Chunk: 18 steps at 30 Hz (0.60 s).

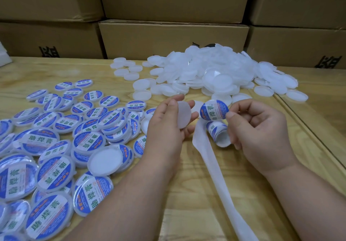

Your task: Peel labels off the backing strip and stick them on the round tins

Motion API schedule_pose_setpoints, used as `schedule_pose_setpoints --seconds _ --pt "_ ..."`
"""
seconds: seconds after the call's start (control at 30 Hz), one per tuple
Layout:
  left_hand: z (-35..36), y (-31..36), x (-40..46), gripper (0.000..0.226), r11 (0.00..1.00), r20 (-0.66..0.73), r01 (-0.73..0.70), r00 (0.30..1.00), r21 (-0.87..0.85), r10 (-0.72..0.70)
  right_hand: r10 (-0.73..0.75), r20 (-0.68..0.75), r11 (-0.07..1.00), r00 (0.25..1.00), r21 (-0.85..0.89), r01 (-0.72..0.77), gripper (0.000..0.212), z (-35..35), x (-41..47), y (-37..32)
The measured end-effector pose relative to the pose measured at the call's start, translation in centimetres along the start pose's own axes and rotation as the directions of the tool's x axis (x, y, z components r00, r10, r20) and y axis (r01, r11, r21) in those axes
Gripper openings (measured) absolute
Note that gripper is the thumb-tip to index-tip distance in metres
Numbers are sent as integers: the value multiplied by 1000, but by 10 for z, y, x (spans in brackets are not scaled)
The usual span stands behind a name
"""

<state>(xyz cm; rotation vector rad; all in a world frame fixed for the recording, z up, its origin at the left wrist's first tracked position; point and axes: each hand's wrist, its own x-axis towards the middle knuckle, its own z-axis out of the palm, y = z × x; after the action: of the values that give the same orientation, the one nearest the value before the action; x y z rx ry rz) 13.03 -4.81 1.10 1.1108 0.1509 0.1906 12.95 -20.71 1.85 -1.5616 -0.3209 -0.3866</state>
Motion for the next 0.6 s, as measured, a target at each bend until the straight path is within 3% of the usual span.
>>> schedule_pose_setpoints --seconds 0.1,0.3,0.47,0.6 --pt "0 -1 0 27 1000 12 -12 1000 4 12 56 11 998 998 -7 -56 9 -1 0 2" --pt "-3 0 0 30 1000 32 -12 999 -19 12 87 -124 996 988 10 -87 18 -9 11 3" --pt "-2 -1 -1 30 1000 87 5 996 1 -5 272 3 960 962 66 -271 24 -6 12 10" --pt "-2 0 0 31 1000 99 15 995 10 -16 323 37 939 946 117 -325 18 -4 11 7"
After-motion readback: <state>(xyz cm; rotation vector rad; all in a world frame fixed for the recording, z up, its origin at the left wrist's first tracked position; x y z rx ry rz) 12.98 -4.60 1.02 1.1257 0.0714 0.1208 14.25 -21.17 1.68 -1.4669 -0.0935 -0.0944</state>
